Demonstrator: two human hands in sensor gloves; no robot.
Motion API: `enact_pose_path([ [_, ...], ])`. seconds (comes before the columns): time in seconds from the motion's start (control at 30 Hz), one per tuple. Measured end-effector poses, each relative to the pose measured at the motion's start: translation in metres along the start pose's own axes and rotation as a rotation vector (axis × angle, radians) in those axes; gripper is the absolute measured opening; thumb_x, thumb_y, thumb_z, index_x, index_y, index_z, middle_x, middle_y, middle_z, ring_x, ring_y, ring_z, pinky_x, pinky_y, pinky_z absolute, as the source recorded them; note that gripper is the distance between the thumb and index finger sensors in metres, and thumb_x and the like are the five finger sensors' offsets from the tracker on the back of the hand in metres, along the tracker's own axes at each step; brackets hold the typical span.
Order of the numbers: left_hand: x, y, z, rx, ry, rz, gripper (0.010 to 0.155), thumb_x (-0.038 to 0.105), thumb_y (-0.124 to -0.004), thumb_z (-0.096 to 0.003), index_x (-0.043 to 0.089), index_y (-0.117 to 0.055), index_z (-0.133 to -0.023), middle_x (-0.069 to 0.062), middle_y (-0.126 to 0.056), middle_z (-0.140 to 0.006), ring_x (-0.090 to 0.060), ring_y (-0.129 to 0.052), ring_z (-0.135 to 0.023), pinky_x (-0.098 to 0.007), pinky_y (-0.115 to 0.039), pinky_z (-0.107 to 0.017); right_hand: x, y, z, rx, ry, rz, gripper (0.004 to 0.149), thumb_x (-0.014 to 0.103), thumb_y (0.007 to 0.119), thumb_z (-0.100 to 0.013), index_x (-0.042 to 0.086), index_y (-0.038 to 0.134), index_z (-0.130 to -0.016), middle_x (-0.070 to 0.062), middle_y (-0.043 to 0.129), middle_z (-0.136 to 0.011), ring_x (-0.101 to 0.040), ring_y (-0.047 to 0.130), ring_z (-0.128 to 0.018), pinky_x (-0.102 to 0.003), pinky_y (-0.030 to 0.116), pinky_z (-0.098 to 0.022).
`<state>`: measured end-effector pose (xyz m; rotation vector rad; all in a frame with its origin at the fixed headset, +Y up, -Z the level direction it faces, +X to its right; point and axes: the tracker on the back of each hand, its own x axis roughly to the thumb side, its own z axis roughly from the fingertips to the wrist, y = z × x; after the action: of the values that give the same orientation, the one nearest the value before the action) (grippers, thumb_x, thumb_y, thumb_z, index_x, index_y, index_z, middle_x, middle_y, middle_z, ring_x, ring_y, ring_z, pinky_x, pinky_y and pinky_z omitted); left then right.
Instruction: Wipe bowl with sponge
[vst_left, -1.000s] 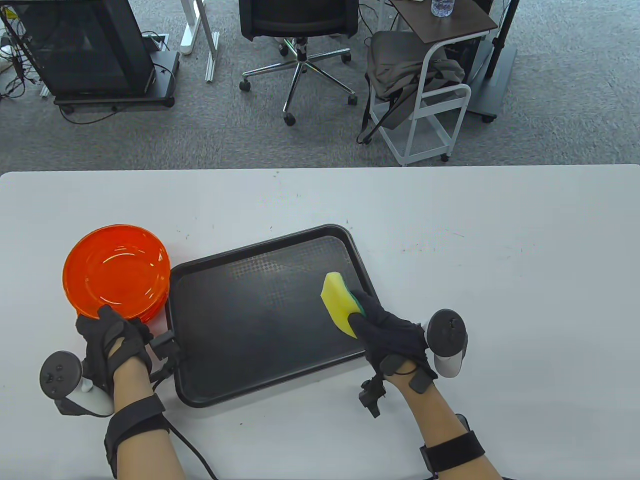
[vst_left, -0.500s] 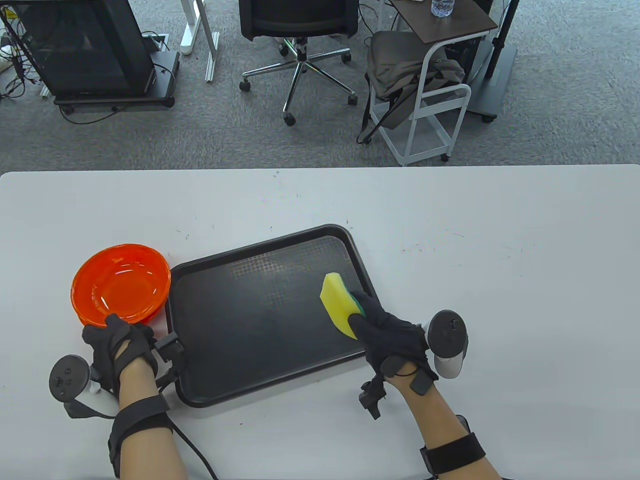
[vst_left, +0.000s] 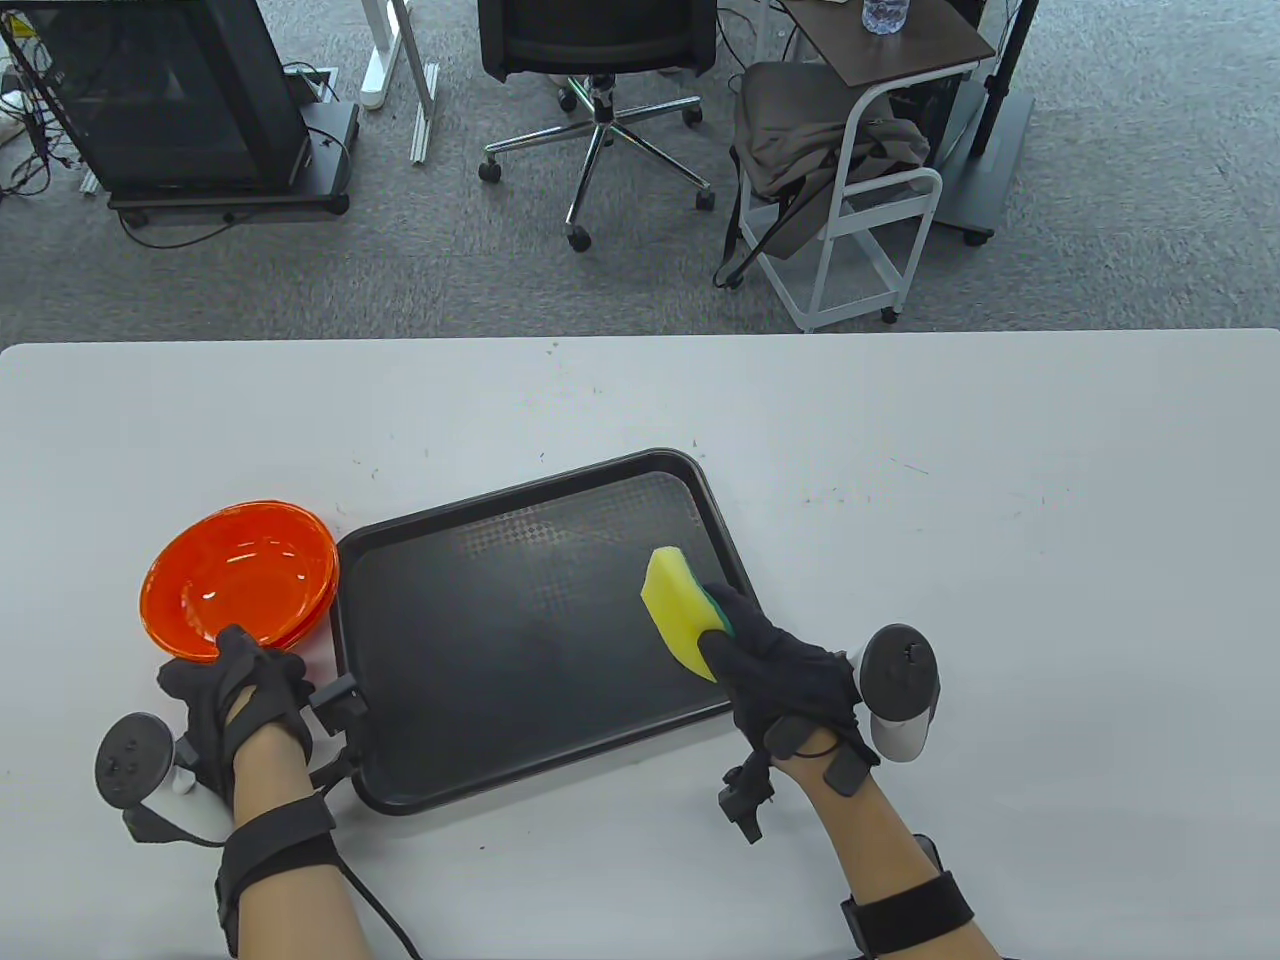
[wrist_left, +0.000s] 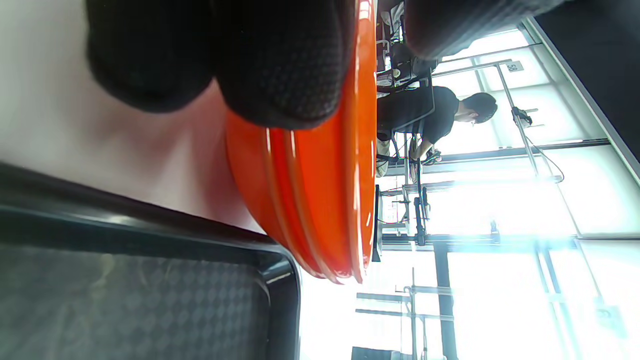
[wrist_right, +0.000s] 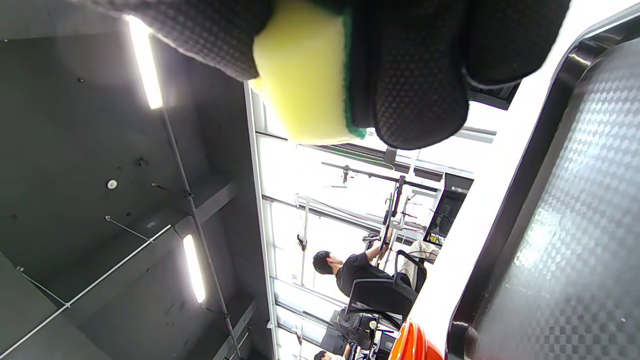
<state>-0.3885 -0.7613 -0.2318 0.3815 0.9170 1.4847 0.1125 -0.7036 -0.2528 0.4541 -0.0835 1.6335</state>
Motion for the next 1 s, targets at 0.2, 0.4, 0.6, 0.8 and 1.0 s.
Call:
enact_pose_path([
  [0.2,0.005,0.0,0.003,-0.02,-0.028,-0.024,0.083,0.046,-0.072,-0.054,0.012,-0.014,-0.104,-0.014,-0.07,-0.08,-0.023,-0.093,-0.05,-0.046,-0.083,-0.043,0.001,0.001,0.0,0.005,0.002,-0.004,0.052,0.032,0.073,-0.058,0.002,0.055,-0.096,-0.028,0.083,-0.086,-0.042,0.094,-0.065,-0.063,0.071,-0.052],
  [0.4,0.013,-0.005,0.007,-0.056,-0.076,-0.084,0.084,0.046,-0.072,-0.0538,0.012,-0.015,-0.104,-0.013,-0.071,-0.08,-0.023,-0.094,-0.049,-0.046,-0.083,-0.042,0.0,0.0,0.001,0.012,0.005,0.003,0.052,0.032,0.073,-0.058,0.002,0.055,-0.096,-0.028,0.083,-0.086,-0.043,0.094,-0.065,-0.063,0.071,-0.052],
  [0.6,0.029,-0.016,0.014,-0.09,-0.225,-0.188,0.079,0.046,-0.074,-0.0534,0.014,-0.024,-0.106,-0.013,-0.073,-0.078,-0.023,-0.094,-0.047,-0.046,-0.084,-0.041,0.001,0.0,0.0,0.011,0.003,0.0,0.052,0.033,0.073,-0.058,0.002,0.055,-0.096,-0.028,0.083,-0.086,-0.042,0.094,-0.065,-0.063,0.071,-0.052],
  [0.8,0.061,-0.052,0.04,-0.365,-0.412,-0.441,0.07,0.046,-0.077,-0.0539,0.018,-0.044,-0.109,-0.013,-0.074,-0.077,-0.025,-0.093,-0.045,-0.047,-0.082,-0.041,0.001,-0.001,-0.001,0.003,0.006,0.003,0.052,0.033,0.073,-0.058,0.002,0.055,-0.096,-0.028,0.083,-0.086,-0.042,0.094,-0.065,-0.063,0.071,-0.052],
  [1.0,0.065,-0.102,0.079,-0.68,-0.577,-0.679,0.06,0.045,-0.08,-0.0535,0.018,-0.067,-0.105,-0.016,-0.081,-0.077,-0.03,-0.096,-0.045,-0.051,-0.082,-0.04,0.002,-0.005,-0.001,-0.007,0.002,0.021,0.052,0.033,0.073,-0.058,0.002,0.055,-0.096,-0.028,0.083,-0.086,-0.043,0.094,-0.065,-0.063,0.071,-0.052],
])
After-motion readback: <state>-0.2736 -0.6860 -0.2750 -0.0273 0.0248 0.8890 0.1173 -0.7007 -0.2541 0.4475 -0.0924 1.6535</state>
